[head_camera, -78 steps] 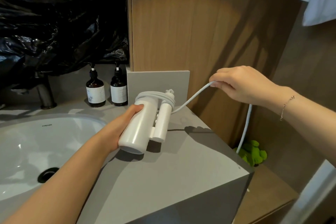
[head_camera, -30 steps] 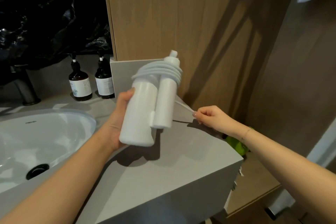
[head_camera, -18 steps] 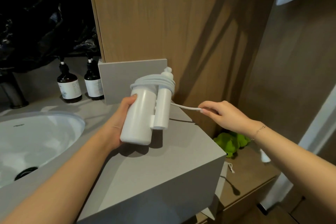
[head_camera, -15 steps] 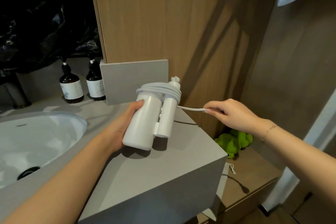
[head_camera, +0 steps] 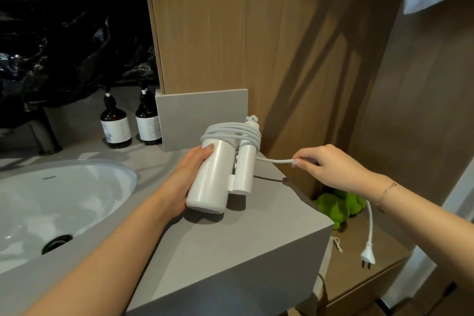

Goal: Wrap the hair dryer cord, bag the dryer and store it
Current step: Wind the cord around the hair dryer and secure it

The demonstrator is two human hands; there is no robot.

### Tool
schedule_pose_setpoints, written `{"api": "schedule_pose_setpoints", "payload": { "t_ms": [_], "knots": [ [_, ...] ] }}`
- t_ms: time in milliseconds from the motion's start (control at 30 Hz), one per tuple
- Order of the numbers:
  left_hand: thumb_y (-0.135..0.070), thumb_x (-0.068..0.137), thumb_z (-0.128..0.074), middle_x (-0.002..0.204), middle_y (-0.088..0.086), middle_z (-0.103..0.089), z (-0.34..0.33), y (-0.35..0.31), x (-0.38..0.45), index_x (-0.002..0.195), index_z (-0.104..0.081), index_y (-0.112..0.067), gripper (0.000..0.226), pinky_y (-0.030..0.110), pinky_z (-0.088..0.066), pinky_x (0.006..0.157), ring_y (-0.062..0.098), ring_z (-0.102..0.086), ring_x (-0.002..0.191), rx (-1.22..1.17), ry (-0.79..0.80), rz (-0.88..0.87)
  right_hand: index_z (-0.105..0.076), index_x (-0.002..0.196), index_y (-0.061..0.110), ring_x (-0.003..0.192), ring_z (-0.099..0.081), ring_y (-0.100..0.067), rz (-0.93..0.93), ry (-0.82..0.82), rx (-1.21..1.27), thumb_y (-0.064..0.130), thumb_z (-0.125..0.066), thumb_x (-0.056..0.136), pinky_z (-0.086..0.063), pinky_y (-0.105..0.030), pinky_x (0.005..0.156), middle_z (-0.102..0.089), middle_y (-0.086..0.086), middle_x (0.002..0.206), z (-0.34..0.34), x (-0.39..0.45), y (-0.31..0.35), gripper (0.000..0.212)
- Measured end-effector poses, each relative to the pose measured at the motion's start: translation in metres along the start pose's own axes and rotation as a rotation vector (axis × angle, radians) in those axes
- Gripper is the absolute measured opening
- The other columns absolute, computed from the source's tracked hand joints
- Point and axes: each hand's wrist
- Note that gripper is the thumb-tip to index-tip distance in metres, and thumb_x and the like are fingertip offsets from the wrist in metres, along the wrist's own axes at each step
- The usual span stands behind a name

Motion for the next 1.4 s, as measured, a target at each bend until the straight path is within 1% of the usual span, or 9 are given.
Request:
{"api": "schedule_pose_setpoints", "payload": {
  "t_ms": [200, 367, 600, 733, 833, 933, 1067, 1200, 1400],
  "knots": [
    [-0.055, 0.086, -0.058, 0.112, 0.018, -0.071, 0.003, -0.004, -0.002, 0.122, -0.062, -0.016, 0.053, 0.04, -0.055, 0.076, 0.029, -0.067, 0.09, -0.019, 0.018, 0.053, -0.066, 0.098, 0.024, 0.063, -0.063, -0.012, -0.022, -0.119, -0.056, 0.035, -0.051, 0.097, -0.059, -0.037, 0.061, -0.066, 0.006, 0.075, 0.017, 0.003, 0.007, 0.018],
    [-0.055, 0.086, -0.056, 0.077, 0.007, -0.073, 0.002, -0.011, -0.002, 0.11, -0.061, -0.018, 0.044, 0.034, -0.054, 0.063, 0.021, -0.069, 0.068, -0.207, -0.016, 0.054, -0.063, 0.099, 0.024, 0.06, -0.06, -0.012, -0.046, -0.153, -0.121, 0.035, -0.05, 0.097, -0.055, -0.03, 0.055, -0.062, 0.007, 0.069, 0.025, 0.004, 0.009, 0.017],
    [-0.054, 0.088, -0.056, 0.074, 0.006, -0.073, 0.008, -0.015, -0.003, 0.108, -0.06, -0.019, 0.041, 0.033, -0.055, 0.062, 0.021, -0.069, 0.064, -0.253, -0.054, 0.055, -0.064, 0.089, 0.022, 0.057, -0.056, -0.01, -0.001, -0.064, -0.05, 0.038, -0.051, 0.096, -0.041, -0.023, 0.05, -0.058, 0.006, 0.064, 0.026, 0.002, 0.035, 0.022],
    [-0.051, 0.089, -0.057, 0.077, 0.006, -0.074, 0.01, -0.012, -0.006, 0.109, -0.061, -0.019, 0.038, 0.038, -0.056, 0.07, 0.022, -0.069, 0.07, -0.169, -0.04, 0.044, -0.068, 0.089, 0.021, 0.066, -0.062, -0.014, 0.034, 0.006, 0.014, 0.039, -0.053, 0.094, -0.052, -0.032, 0.059, -0.064, 0.002, 0.07, 0.042, -0.002, 0.037, 0.024],
    [-0.05, 0.089, -0.058, 0.082, 0.009, -0.073, 0.01, -0.013, -0.008, 0.11, -0.06, -0.018, 0.039, 0.038, -0.056, 0.07, 0.024, -0.068, 0.073, -0.125, -0.065, 0.037, -0.068, 0.089, 0.025, 0.065, -0.06, -0.012, 0.048, 0.111, -0.026, 0.037, -0.054, 0.094, -0.048, -0.026, 0.059, -0.065, 0.004, 0.072, 0.064, -0.006, 0.031, 0.019],
    [-0.052, 0.086, -0.061, 0.089, 0.012, -0.073, 0.014, -0.014, -0.007, 0.113, -0.061, -0.017, 0.044, 0.039, -0.055, 0.072, 0.026, -0.068, 0.076, -0.073, -0.093, 0.047, -0.068, 0.095, 0.028, 0.068, -0.06, -0.007, 0.168, 0.143, -0.206, 0.032, -0.055, 0.095, -0.046, -0.023, 0.06, -0.066, 0.012, 0.079, 0.081, -0.01, 0.036, 0.014],
    [-0.055, 0.081, -0.065, 0.092, 0.013, -0.075, 0.016, -0.012, -0.007, 0.109, -0.065, -0.02, 0.045, 0.04, -0.056, 0.071, 0.029, -0.069, 0.078, 0.078, -0.074, 0.052, -0.07, 0.096, 0.024, 0.066, -0.06, -0.009, 0.537, -0.109, -0.527, 0.036, -0.05, 0.094, -0.037, -0.02, 0.053, -0.064, 0.012, 0.082, 0.096, -0.008, 0.061, 0.024],
    [-0.051, 0.085, -0.063, 0.092, 0.012, -0.073, 0.01, -0.015, -0.01, 0.111, -0.062, -0.019, 0.042, 0.034, -0.055, 0.064, 0.025, -0.069, 0.074, 0.151, -0.057, 0.041, -0.072, 0.091, 0.014, 0.052, -0.061, -0.018, 0.766, -0.207, -0.727, 0.023, -0.067, 0.087, -0.011, -0.008, 0.05, -0.06, 0.0, 0.071, 0.108, 0.004, 0.086, 0.011],
    [-0.047, 0.087, -0.062, 0.083, 0.007, -0.07, 0.004, -0.019, -0.016, 0.108, -0.058, -0.016, 0.037, 0.027, -0.052, 0.052, 0.018, -0.067, 0.064, 0.291, -0.021, 0.002, -0.072, 0.092, 0.009, 0.054, -0.063, -0.021, 0.914, -0.151, -0.75, 0.016, -0.073, 0.082, -0.049, -0.024, 0.041, -0.063, -0.007, 0.073, 0.095, 0.029, 0.121, 0.012]
  ]
}}
Point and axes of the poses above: each hand's wrist, its own x-axis towards the middle knuckle, its own z-axis out of the back of the hand, y = z × x
